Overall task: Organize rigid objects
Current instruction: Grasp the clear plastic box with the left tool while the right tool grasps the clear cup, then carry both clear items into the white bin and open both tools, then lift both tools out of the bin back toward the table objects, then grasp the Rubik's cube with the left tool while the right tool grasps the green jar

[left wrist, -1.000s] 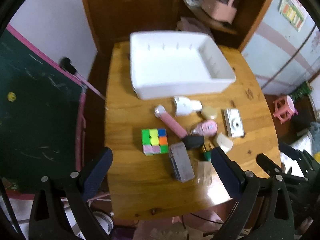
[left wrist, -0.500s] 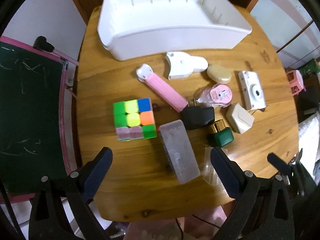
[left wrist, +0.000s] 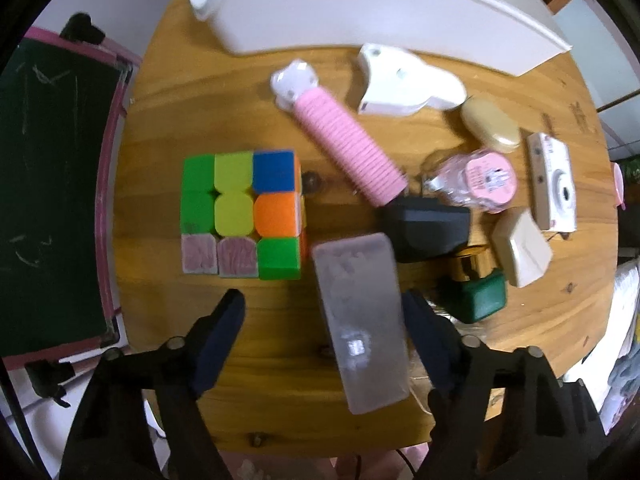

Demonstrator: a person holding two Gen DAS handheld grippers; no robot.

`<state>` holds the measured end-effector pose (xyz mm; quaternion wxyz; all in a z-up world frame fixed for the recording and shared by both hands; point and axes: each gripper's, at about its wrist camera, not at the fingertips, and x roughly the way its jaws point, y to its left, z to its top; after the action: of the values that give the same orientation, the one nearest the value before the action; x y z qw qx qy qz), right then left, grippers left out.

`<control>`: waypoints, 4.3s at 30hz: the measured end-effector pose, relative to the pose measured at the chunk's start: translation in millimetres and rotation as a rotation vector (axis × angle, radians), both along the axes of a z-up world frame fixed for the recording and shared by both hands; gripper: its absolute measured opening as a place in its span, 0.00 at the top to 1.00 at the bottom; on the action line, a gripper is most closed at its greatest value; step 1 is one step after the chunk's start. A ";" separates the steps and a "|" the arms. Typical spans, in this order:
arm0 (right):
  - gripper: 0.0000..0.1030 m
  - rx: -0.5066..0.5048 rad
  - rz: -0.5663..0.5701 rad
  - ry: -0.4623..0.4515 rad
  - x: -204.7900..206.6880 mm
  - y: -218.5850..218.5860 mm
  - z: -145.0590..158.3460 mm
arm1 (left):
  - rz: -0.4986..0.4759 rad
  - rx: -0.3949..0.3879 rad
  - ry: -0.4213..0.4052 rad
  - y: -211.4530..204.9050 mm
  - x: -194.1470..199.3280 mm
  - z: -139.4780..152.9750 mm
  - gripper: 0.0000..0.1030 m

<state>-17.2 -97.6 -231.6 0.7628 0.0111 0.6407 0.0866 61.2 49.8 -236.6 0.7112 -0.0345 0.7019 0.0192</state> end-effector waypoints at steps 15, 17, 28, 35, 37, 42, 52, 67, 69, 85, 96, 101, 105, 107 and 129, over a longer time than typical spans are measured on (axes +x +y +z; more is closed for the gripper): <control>0.72 -0.035 0.003 0.117 2.7 3.0 -27.1 | -0.085 -0.021 0.038 -9.1 -7.0 -10.4 0.60; 0.72 -0.034 0.015 0.116 2.7 0.5 -22.9 | -0.130 -0.025 0.030 -14.8 -12.9 -1.2 0.60; 0.72 0.023 0.063 -0.055 34.8 -37.3 89.4 | -0.288 -0.060 -0.251 -16.3 -2.4 131.8 0.60; 0.72 0.127 0.000 -0.202 135.5 -44.1 142.2 | -0.241 -0.136 -0.501 5.7 95.1 171.4 0.60; 0.72 0.140 -0.030 -0.208 175.5 -34.4 132.1 | -0.208 -0.197 -0.487 7.6 125.0 155.0 0.60; 0.72 0.137 -0.095 -0.158 249.6 -27.0 73.6 | -0.087 -0.224 -0.400 17.1 183.1 99.3 0.60; 0.72 0.018 -0.052 0.037 298.2 -1.8 -1.8 | 0.011 -0.161 -0.191 27.6 222.8 12.0 0.60; 0.50 0.028 0.006 -0.139 254.9 -15.8 67.1 | 0.024 -0.164 -0.255 33.2 183.6 64.5 0.23; 0.50 0.042 0.017 -0.186 237.8 -23.1 90.8 | -0.009 -0.155 -0.304 31.7 169.2 93.0 0.23; 0.38 0.155 -0.020 -0.480 92.2 -73.9 222.6 | -0.050 -0.115 -0.699 28.9 19.3 245.4 0.05; 0.38 0.099 0.062 -0.486 19.5 -61.3 179.0 | -0.002 -0.063 -0.680 21.2 -36.2 215.5 0.03; 0.38 0.084 0.112 -0.446 1.6 -44.7 121.7 | -0.041 0.009 -0.648 19.5 -40.9 161.9 0.03; 0.38 0.088 0.111 -0.382 -3.9 -35.8 81.8 | -0.070 0.004 -0.605 21.6 -42.3 120.5 0.03; 0.38 0.084 0.114 -0.367 -7.1 -31.4 66.3 | -0.078 -0.001 -0.599 23.1 -41.5 100.8 0.03; 0.38 0.029 0.078 -0.329 5.8 -6.9 -6.5 | -0.106 -0.029 -0.361 34.6 -6.4 4.3 0.04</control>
<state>-11.4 -104.5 -238.0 0.8531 -0.0172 0.5060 0.1261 54.9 84.4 -232.3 0.8251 -0.0107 0.5637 -0.0350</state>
